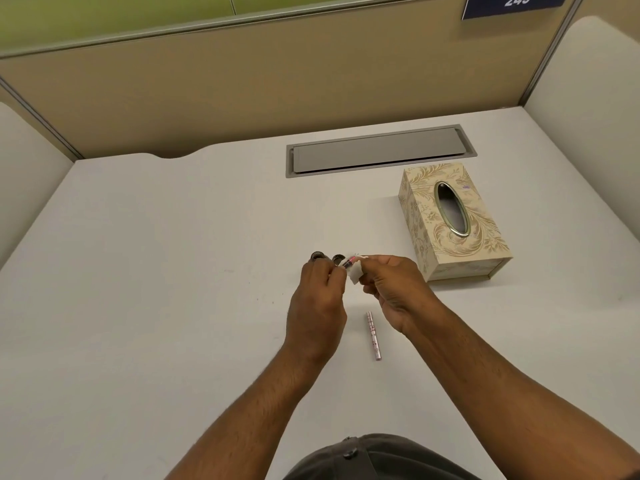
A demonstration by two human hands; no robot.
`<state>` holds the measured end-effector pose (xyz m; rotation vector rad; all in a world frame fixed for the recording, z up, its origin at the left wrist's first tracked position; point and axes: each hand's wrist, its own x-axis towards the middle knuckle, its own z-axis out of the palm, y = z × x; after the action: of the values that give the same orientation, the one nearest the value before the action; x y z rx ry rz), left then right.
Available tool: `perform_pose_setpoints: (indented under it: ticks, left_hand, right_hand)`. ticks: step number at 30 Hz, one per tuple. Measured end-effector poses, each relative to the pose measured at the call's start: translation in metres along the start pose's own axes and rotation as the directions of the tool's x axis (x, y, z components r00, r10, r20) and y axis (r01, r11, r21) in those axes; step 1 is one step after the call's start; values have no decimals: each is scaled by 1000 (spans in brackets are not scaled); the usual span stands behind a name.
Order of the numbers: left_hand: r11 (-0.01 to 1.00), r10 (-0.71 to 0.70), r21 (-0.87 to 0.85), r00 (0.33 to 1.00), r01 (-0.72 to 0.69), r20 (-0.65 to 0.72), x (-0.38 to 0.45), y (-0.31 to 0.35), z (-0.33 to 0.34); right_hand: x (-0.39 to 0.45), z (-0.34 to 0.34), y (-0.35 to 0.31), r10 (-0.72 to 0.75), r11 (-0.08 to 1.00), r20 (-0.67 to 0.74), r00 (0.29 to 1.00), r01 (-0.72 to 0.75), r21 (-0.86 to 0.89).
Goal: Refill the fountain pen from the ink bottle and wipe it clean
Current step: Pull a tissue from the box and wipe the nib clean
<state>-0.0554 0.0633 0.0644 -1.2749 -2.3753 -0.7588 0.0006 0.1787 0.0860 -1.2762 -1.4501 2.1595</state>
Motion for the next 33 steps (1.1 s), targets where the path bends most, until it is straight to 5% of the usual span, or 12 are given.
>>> perform_pose_setpoints:
  ticks: [5,10,12,14,17,19,22,33]
  left_hand:
    - [991,102,92,993,-96,-59,-1,1,-1]
    - [992,78,110,988,-64,-133,3,-9,0]
    - [998,22,63,989,-13,-146,5,-17,-1]
    - [974,-173,-172,977,150,-128,8,-16,-9]
    - [623,-577,-540,798,567,173,18,-7,-25]
    - [375,-611,-627,691,683,387,22,-3,-30]
    - [218,-550,-663,651,717,523,25,4,-36]
    - [302,-497,-622,676,723,545,23,10,-35]
  right_hand:
    - [-3,4,-8,36,998,-54,998,-34,45]
    - [-7,4,-17,80,978,101,992,-98,184]
    - [-6,-3,-18,55,963,177,983,-99,249]
    - [-3,-11,-15,4,965,167,986,-47,258]
    - [7,-19,-7,-39,976,66,997,24,216]
    - [11,-19,-5,-58,982,40,998,50,182]
    - [9,-15,-10,-102,981,63,993,90,170]
    - [-5,-11,-23,-147,944,260,954,58,324]
